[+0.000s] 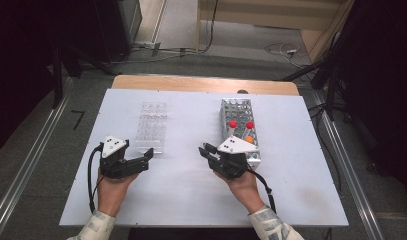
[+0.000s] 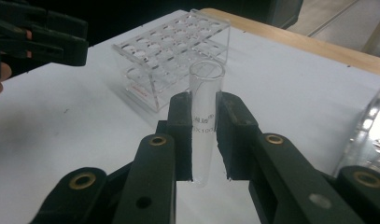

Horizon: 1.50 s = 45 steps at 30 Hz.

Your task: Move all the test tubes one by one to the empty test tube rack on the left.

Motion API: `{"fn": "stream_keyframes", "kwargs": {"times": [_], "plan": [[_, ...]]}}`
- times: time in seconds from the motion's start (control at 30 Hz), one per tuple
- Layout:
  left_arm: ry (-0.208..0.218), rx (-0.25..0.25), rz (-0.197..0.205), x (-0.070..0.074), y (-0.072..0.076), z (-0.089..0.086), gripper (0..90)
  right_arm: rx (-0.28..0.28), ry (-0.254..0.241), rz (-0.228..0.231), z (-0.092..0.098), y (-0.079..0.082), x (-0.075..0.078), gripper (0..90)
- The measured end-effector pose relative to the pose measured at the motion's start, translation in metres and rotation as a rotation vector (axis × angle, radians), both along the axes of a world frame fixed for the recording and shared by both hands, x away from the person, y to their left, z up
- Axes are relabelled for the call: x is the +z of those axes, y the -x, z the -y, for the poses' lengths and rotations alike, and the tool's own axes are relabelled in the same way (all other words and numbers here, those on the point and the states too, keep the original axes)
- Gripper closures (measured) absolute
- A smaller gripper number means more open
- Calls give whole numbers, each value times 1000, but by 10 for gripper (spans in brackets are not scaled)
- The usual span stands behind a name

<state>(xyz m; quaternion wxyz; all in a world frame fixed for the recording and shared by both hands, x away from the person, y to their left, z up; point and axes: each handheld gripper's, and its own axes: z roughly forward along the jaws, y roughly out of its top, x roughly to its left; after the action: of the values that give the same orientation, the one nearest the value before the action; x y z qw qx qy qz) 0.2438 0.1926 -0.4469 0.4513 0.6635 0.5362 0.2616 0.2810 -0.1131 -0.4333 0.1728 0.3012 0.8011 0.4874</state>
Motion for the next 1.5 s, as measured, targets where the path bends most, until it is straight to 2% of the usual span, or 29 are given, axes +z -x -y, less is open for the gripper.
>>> {"fn": "stream_keyframes", "kwargs": {"times": [0.1, 0.2, 0.27, 0.37, 0.6, 0.67, 0.7, 0.87, 0.97, 1.07, 1.3, 1.4, 1.5], "plan": [[3, -13, 6, 3, 0, 1, 159, -3, 9, 5, -10, -2, -5, 740], [10, -25, 4, 6, -1, 4, 169, -4, -4, 0, -19, -4, -7, 740], [10, -40, 7, 8, -2, 6, 180, 3, 14, 5, -26, -5, -10, 741], [9, -75, 9, 12, -2, 12, 246, 10, 23, 2, -34, -7, -13, 741], [15, -155, 23, 21, -4, 31, 329, 19, 44, 12, -53, -6, -20, 740], [19, -175, 30, 21, -5, 36, 394, 17, 38, 16, -57, -6, -21, 740], [18, -185, 34, 21, -5, 38, 471, 17, 25, 11, -61, -6, -22, 740], [18, -224, 28, 22, -8, 48, 526, 32, 15, 14, -68, -3, -23, 741], [19, -231, 21, 21, -10, 53, 550, 34, 13, 16, -70, -2, -23, 740], [18, -245, 11, 20, -13, 56, 625, 42, 11, 19, -71, -2, -22, 740], [30, -257, 0, 20, -16, 59, 740, 46, 7, 18, -71, -1, -20, 741], [17, -255, -1, 20, -17, 61, 750, 45, 10, 16, -71, -1, -20, 741], [23, -254, -9, 20, -18, 60, 767, 47, 15, 9, -71, -2, -20, 739]]}}
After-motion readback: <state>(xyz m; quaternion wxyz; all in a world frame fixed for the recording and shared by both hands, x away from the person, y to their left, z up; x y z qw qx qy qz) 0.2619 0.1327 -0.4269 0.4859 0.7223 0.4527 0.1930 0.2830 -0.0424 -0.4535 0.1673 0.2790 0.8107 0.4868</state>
